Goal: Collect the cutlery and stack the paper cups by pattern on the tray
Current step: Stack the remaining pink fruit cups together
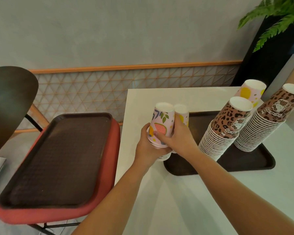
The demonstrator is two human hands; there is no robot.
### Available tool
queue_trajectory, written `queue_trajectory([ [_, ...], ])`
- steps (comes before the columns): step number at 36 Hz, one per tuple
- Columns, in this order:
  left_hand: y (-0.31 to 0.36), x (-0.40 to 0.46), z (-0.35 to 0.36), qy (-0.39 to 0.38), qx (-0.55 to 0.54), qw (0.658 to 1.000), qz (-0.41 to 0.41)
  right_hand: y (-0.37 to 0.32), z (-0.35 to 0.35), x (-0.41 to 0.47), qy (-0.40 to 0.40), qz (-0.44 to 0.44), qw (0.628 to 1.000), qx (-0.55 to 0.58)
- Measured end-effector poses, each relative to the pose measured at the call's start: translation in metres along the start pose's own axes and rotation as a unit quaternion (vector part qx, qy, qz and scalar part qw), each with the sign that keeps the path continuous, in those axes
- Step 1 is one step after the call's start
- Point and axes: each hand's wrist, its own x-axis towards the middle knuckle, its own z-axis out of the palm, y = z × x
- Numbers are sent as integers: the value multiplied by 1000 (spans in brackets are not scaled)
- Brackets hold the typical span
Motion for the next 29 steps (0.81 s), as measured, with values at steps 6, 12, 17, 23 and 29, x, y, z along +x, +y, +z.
queue_trajectory([
  [6,-8,-2,1,-8,26,1000,2,-2,-7,5,27,12,999,-16],
  [12,-12,-1,4,14,71,997,-31,-22,-27,17,111,-30,993,14],
  [17,-14,0,4,21,86,995,-47,-39,-52,37,202,-57,977,43],
  [23,-16,2,2,35,83,995,-49,-22,-57,55,224,-40,974,13],
  [29,-14,5,1,40,77,995,-49,12,-41,52,178,21,984,2],
])
